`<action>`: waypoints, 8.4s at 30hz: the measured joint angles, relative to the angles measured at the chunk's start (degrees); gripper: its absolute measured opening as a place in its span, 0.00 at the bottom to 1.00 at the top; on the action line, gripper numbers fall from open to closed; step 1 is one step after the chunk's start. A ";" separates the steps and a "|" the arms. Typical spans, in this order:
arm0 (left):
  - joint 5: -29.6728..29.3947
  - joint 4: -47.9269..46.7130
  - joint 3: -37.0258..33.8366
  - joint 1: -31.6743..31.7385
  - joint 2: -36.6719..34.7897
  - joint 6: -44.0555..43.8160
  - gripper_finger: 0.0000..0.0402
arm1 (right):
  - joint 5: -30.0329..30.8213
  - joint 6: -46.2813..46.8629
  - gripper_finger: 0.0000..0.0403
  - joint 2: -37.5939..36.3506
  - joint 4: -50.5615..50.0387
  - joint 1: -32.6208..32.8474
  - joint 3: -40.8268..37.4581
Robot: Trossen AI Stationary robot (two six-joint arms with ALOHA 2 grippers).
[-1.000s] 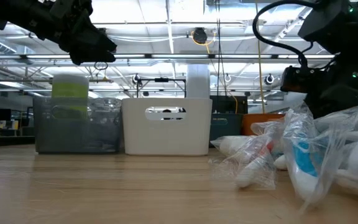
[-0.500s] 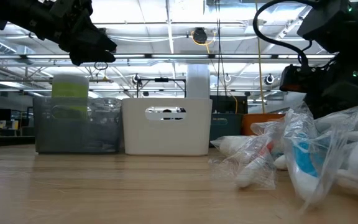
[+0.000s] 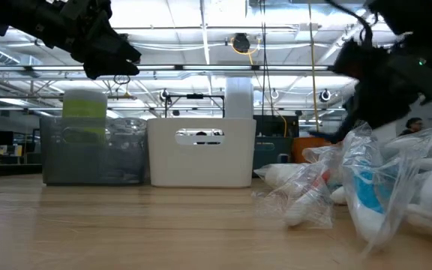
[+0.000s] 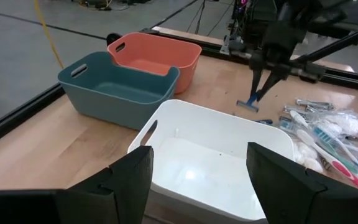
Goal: Pick & Place Travel size toiletries
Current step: Put the blue razor into the black bin
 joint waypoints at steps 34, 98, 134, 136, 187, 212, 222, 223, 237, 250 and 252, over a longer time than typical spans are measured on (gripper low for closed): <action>8.13 33.22 0.00 -0.81 15.66 20.37 0.64 | -23.09 -35.68 0.06 10.20 64.94 -11.80 0.13; 18.41 48.11 21.82 0.57 44.28 23.37 0.04 | -23.12 -34.24 0.06 16.62 69.71 -13.60 2.58; 0.16 13.65 -2.55 -4.63 7.75 -1.43 0.03 | -16.73 -28.73 0.50 9.43 53.81 -13.38 2.38; 0.04 13.82 -5.25 -4.63 6.04 -5.95 0.04 | -16.73 -28.73 0.50 9.43 54.06 -13.38 2.38; 1.29 12.39 -13.86 -4.48 4.07 -27.96 0.21 | -16.70 -28.66 0.50 9.43 52.78 -13.51 2.34; 1.18 10.75 -13.84 -4.50 4.07 -12.55 0.73 | -16.71 -26.63 0.50 9.41 50.96 -13.62 2.34; 5.16 10.27 -13.79 -2.71 4.09 -16.61 0.67 | -16.73 -27.13 0.50 9.41 51.05 -13.64 2.34; 3.91 10.24 -13.79 -2.62 4.09 -22.53 0.66 | -16.71 -27.15 0.50 9.41 51.06 -13.64 2.34; 3.03 15.31 -13.09 -1.53 4.08 -15.29 0.62 | -9.05 -20.96 0.50 9.39 42.82 -11.66 3.73; 3.04 15.56 -13.09 -1.53 4.07 -11.82 0.62 | 2.55 1.85 0.49 14.73 -7.55 -2.12 19.79; 3.04 15.52 -13.09 -1.55 4.07 -11.32 0.62 | 2.53 3.58 0.49 16.75 -9.53 -1.77 19.65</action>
